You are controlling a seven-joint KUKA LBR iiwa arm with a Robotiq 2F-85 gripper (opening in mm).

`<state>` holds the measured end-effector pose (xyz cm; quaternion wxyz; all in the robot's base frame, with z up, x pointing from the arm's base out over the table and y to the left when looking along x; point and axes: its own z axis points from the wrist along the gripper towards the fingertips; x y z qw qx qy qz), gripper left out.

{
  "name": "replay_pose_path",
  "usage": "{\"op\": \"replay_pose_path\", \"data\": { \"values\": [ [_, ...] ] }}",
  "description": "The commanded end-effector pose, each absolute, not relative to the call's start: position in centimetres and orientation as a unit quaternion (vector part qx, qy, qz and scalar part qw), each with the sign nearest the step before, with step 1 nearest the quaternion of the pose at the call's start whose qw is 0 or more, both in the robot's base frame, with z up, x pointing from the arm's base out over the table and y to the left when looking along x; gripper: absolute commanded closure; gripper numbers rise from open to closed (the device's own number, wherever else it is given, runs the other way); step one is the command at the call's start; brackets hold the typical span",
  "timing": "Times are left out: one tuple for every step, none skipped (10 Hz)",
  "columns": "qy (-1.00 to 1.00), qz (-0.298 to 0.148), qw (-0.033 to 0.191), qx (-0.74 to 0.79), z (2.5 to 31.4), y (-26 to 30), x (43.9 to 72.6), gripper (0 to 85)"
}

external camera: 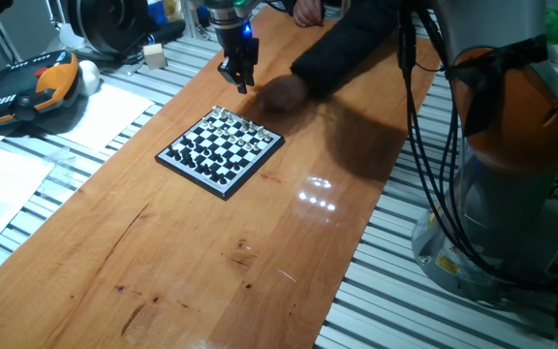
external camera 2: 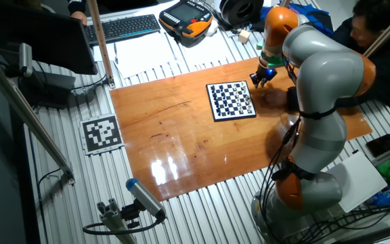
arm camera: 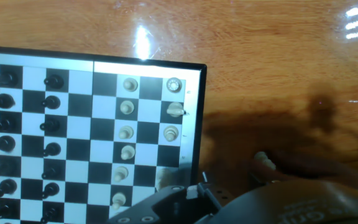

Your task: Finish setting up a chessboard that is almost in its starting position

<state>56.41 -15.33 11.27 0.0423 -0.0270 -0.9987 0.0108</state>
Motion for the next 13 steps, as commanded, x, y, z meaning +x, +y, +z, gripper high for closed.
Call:
{"op": "replay_pose_path", "data": {
  "values": [
    [-0.999, 0.012, 0.04, -0.025, 11.3, -15.3, 56.4, 51.0],
    [-0.999, 0.012, 0.036, -0.019, 11.3, -15.3, 56.4, 51.0],
    [-0.999, 0.004, 0.033, -0.011, 10.5, -16.0, 56.6, 51.0],
    [-0.999, -0.008, 0.035, -0.011, 10.1, -16.0, 56.9, 51.0],
    [-0.999, -0.007, 0.04, -0.014, 10.1, -15.9, 57.0, 51.0],
    [-0.999, 0.014, 0.041, -0.018, 10.1, -15.9, 57.0, 51.0],
    [-0.999, 0.027, 0.037, -0.017, 10.2, -15.9, 56.8, 51.0],
    [-0.999, 0.027, 0.038, -0.016, 10.2, -16.8, 56.2, 51.0],
    [-0.999, 0.029, 0.035, -0.005, 9.8, -17.9, 55.6, 51.0],
    [-0.999, 0.035, 0.035, -0.001, 9.3, -18.5, 55.4, 51.0],
    [-0.999, 0.035, 0.036, -0.003, 9.1, -18.6, 55.4, 51.0],
    [-0.999, 0.036, 0.036, -0.005, 9.0, -18.6, 55.5, 51.0],
    [-0.999, 0.036, 0.034, -0.006, 8.8, -18.5, 55.6, 51.0]
  ]
}}
